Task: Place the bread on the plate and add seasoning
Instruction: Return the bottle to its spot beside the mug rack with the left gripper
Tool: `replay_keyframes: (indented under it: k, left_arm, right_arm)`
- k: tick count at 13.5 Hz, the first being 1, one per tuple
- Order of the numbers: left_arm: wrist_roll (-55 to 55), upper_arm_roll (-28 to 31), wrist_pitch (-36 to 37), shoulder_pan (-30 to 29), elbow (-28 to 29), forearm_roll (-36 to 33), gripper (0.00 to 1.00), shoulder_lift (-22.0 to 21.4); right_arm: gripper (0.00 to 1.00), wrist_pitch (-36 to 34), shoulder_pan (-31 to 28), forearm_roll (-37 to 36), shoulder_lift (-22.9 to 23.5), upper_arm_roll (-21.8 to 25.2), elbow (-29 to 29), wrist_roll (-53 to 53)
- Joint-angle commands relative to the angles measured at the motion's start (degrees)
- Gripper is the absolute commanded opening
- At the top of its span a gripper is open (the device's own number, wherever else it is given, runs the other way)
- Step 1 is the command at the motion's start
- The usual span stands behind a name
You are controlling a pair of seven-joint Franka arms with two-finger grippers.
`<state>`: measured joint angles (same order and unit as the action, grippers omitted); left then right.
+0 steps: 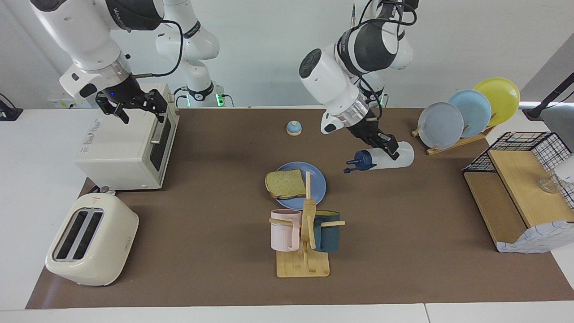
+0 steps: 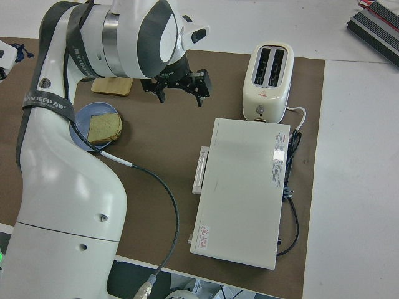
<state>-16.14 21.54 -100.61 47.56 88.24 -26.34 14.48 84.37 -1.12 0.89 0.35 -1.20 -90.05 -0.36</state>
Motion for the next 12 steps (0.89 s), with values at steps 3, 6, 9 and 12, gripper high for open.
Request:
replay_keyframes:
  k: [3, 6, 9, 12]
  left_arm:
    - [7.9, -0.8, -14.3, -7.2, 6.0, 12.0, 0.0, -3.7]
    - [19.4, -0.8, -29.9, -9.0, 13.9, 14.8, 0.0, -5.4]
    - [26.7, -0.8, -46.5, -11.9, 21.1, 17.9, 0.0, -6.5]
    - [30.9, -0.7, -61.6, -12.8, 24.5, 22.2, 0.0, -3.1]
  right_arm:
    - [1.0, -0.1, -0.4, 0.3, -1.6, -0.3, -2.1, -1.2]
    - [1.0, -0.2, -0.4, 0.3, -1.6, -0.3, -2.1, -1.3]
    - [1.0, -0.2, -0.4, 0.3, -1.6, -0.4, -2.1, -1.3]
    - [1.0, -0.2, -0.4, 0.3, -1.6, -0.4, -2.1, -1.3]
